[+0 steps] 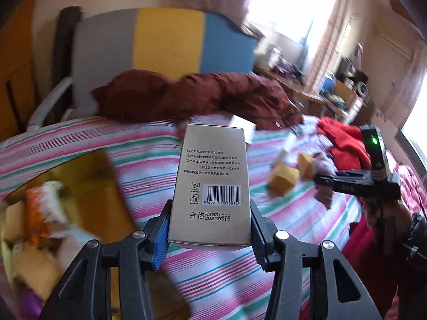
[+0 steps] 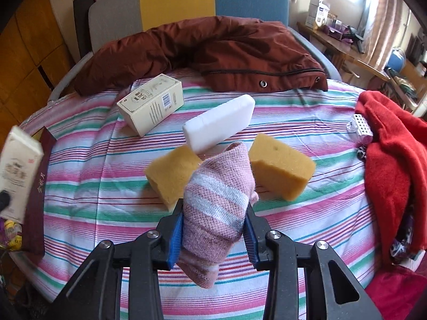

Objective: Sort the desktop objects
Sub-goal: 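Carry the white box and pink sock to the gold tray and release them inside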

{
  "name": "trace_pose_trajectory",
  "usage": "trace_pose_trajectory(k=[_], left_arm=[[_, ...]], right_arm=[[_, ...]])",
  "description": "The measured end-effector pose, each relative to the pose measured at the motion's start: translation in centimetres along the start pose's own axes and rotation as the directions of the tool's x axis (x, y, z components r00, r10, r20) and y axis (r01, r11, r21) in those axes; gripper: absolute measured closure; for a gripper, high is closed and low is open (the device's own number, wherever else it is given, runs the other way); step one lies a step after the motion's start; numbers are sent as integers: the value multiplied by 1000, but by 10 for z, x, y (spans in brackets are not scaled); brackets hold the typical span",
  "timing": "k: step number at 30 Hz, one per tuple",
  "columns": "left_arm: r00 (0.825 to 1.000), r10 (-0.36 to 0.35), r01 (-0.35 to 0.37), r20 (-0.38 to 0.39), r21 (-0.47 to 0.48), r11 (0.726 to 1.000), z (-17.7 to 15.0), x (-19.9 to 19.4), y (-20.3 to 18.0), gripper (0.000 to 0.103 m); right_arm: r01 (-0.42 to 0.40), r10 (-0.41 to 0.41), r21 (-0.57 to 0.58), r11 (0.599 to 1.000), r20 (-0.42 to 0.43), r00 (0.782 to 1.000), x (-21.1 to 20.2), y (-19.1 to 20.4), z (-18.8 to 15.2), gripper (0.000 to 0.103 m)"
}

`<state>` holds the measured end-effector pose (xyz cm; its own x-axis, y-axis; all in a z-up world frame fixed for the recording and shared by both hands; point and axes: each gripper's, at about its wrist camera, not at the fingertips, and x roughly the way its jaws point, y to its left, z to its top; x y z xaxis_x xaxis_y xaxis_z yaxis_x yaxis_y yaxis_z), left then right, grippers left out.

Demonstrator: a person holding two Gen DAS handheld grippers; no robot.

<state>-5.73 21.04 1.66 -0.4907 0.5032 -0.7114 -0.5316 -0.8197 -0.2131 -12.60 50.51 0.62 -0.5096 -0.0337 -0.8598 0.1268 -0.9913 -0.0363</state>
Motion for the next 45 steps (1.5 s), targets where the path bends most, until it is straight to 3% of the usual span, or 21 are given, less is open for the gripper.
trace_pose_trajectory(k=[7,12,15,20,25,28,32,35,38,42,45], left_arm=[[993,102,-93,54,-145,985,-15,-42,84,51],[983,178,-161,50,-248,955,-31,-56,140,51],[975,217,-195,46,-287,938,-38,-64,166,51],[956,292,-261,38,-349,900,-46,-76,205,51],[943,332,-310,-8,-376,873,-52,-71,238,51],[945,326,-312,-29,-374,873,-55,-64,246,51],[952,303,-299,-47,-360,884,-59,-54,249,53],[958,282,-279,-48,-376,883,-60,-52,252,48],[963,266,-263,-48,-402,877,-63,-54,255,45],[960,279,-261,-21,-418,870,-68,-68,255,44],[959,283,-252,8,-432,866,-72,-79,253,43]], right_arm=[[10,-9,-13,1000,28,1000,-14,24,10,63],[-81,93,-134,988,86,992,-39,89,28,63],[-155,183,-238,959,100,978,-51,140,33,63],[-291,328,-349,891,50,943,-52,223,40,63],[-376,399,-388,841,-24,917,-34,297,46,63],[-413,423,-371,832,-57,904,-20,326,53,63],[-397,397,-373,838,-80,914,2,357,60,63],[-383,374,-376,844,-99,922,19,372,65,62],[-373,360,-365,853,-106,927,34,382,69,58],[-400,389,-346,849,-104,915,38,384,71,42],[-408,400,-345,846,-95,911,35,381,67,38]])
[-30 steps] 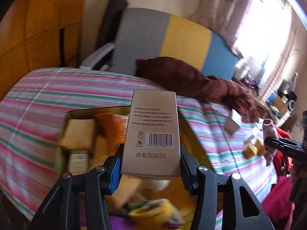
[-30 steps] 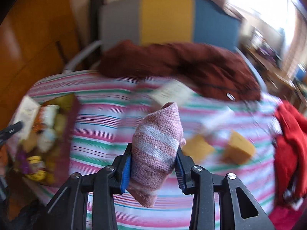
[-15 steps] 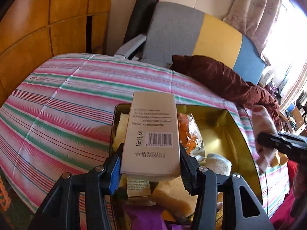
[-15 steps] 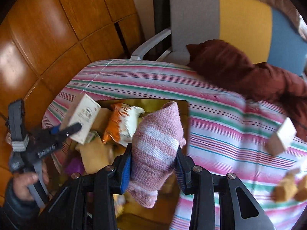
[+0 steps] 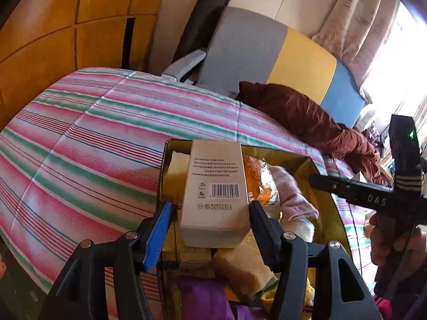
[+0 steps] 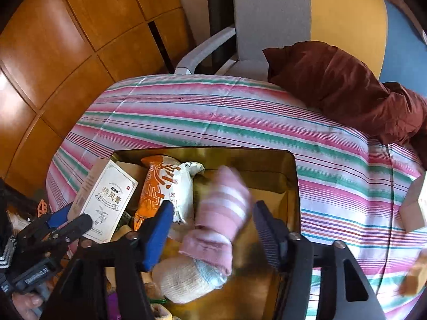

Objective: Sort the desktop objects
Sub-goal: 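Carry the white box and pink sock to the gold tray and release them inside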

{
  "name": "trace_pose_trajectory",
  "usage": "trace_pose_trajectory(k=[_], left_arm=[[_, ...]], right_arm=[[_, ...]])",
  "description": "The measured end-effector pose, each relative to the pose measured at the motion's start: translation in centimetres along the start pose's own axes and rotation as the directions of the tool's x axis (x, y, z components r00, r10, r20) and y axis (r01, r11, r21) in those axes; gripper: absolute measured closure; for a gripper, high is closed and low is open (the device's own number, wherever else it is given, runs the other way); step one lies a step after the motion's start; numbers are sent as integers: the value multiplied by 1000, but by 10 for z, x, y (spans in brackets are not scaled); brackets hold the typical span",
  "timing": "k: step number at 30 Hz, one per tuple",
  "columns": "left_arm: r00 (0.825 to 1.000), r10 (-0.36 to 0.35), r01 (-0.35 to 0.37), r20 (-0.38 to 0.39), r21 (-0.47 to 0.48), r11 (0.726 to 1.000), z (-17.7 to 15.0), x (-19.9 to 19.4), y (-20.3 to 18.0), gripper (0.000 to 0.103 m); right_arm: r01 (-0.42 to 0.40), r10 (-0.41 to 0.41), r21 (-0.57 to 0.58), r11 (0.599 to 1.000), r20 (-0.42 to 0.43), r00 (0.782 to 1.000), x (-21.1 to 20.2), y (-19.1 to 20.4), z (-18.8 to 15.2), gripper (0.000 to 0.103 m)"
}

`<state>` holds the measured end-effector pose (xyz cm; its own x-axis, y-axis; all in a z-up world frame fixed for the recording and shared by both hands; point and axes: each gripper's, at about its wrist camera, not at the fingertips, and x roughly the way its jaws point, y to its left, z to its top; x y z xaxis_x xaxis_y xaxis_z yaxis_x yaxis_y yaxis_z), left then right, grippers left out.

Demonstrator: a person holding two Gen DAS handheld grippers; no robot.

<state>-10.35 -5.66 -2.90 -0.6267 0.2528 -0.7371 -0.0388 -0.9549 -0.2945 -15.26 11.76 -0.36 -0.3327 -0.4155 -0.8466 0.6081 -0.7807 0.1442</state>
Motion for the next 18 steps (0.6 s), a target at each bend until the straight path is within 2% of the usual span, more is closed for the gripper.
trace_pose_trajectory(k=[8,18], left_arm=[[998,9,-7,62,-27,1000,-12,-33,-3,43],[996,18,-24,91,73,997,-29,-60,-44,43]], right_arm=[[10,-9,-15,1000,25,1000,-17,2,-24,33],[43,-39,-48,998,76,996,-43,11,-63,25]])
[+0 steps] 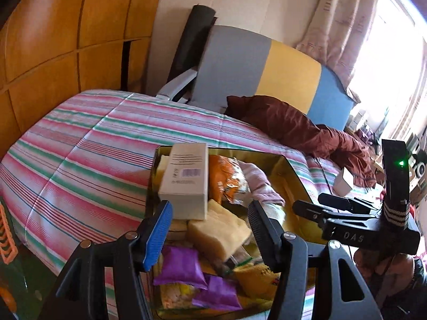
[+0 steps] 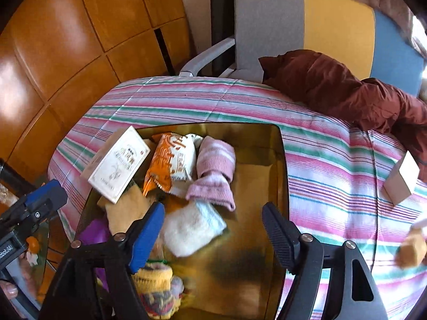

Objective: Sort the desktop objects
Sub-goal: 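Carry the white box and pink sock to the gold tray and release them inside, then move both tools back over the remaining items on the bed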

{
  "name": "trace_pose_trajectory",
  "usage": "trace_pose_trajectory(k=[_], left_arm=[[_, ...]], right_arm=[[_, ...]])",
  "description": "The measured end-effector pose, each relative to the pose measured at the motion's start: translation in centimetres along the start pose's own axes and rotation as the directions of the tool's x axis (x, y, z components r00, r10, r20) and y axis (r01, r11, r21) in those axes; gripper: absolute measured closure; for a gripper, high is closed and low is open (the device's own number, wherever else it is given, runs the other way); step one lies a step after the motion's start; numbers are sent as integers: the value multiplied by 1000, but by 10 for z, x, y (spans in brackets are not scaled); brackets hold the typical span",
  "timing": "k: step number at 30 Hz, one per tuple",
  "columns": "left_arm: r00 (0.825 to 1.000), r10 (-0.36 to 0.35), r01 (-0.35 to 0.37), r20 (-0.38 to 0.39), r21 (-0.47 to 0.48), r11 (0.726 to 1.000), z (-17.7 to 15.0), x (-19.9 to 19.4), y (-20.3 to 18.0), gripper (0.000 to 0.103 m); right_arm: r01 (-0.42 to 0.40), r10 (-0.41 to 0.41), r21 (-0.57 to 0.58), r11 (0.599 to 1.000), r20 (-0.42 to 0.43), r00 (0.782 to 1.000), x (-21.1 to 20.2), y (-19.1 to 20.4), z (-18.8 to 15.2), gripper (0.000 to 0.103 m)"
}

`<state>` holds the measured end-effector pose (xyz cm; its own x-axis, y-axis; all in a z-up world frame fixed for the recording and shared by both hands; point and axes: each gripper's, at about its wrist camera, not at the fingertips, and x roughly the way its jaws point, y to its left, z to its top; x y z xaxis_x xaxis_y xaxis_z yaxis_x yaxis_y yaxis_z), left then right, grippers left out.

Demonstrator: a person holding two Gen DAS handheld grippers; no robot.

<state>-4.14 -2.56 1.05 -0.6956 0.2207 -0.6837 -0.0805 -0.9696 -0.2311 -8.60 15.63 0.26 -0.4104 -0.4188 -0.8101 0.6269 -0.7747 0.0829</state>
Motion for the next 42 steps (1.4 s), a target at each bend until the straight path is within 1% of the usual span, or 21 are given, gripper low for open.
trace_pose_trajectory(k=[7,13,19,25,29,37,42], left_arm=[[999,46,-47,18,58,997,-8,-11,-25,43],[996,84,-87,29,99,991,-14,-16,-43,43],[997,76,-77,11,137,988,-19,-13,-59,43],[997,72,-70,-5,184,980,-24,-10,-77,43],[998,52,-45,-28,209,977,-26,-5,-90,43],[998,11,4,-54,278,961,-31,5,-119,43],[997,-9,32,-75,316,948,-33,13,-137,43]], right_arm=[[23,-23,-15,1000,37,999,-18,0,-20,21],[43,-42,-12,999,65,997,-33,-8,-33,18],[61,-61,6,998,80,995,-45,-25,-44,16],[101,-103,30,994,81,991,-56,-49,-54,15],[132,-136,53,990,78,988,-64,-69,-58,14],[221,-226,94,971,41,973,-78,-112,-64,14],[281,-282,130,951,-8,959,-82,-146,-67,14]])
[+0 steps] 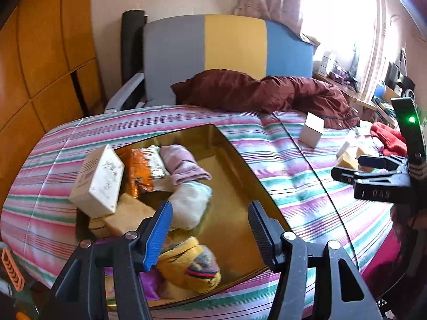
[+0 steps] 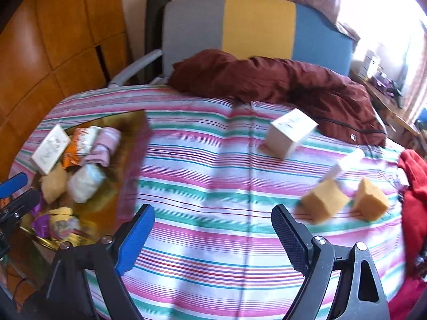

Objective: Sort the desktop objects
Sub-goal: 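Move both tools back over the remaining items on the bed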

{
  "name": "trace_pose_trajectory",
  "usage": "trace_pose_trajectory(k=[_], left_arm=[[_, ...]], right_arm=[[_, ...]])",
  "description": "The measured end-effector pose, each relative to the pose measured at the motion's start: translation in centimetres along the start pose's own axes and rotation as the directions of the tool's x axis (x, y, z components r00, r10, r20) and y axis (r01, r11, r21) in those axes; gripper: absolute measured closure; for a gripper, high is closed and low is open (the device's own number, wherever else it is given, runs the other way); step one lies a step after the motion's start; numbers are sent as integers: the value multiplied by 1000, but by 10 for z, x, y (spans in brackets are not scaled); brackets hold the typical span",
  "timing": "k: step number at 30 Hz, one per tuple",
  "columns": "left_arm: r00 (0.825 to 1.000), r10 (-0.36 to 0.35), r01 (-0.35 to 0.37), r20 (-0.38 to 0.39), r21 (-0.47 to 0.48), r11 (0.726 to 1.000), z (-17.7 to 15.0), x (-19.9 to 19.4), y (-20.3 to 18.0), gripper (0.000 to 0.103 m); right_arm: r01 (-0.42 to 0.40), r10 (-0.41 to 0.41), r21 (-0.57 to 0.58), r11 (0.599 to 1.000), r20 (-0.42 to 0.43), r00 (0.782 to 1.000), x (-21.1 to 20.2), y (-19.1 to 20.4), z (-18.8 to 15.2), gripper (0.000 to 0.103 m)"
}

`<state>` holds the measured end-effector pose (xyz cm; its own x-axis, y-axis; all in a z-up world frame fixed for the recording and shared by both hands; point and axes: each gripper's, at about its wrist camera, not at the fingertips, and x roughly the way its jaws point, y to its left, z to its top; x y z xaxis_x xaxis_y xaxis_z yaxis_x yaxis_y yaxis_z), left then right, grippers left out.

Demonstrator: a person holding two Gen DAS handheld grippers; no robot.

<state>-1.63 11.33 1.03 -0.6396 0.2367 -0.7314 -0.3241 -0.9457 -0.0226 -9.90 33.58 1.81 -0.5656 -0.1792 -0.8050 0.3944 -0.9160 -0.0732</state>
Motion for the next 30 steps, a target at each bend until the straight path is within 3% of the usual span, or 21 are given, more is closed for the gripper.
trace_pose_trajectory(k=[11,17,25,30], left_arm=[[994,-88,91,-63,45,995,1,20,-28,43],[991,-102,107,-90,55,993,-1,27,-35,43],[985,-121,131,-119,84,988,0,36,-48,43],[981,-140,155,-133,103,983,4,43,-60,43]], right_arm=[[105,-99,113,988,-59,993,4,-74,5,14],[140,-127,181,973,-84,988,7,-116,15,14],[121,-72,381,916,-138,988,39,-173,11,14],[115,-38,447,887,-179,983,64,-185,7,14]])
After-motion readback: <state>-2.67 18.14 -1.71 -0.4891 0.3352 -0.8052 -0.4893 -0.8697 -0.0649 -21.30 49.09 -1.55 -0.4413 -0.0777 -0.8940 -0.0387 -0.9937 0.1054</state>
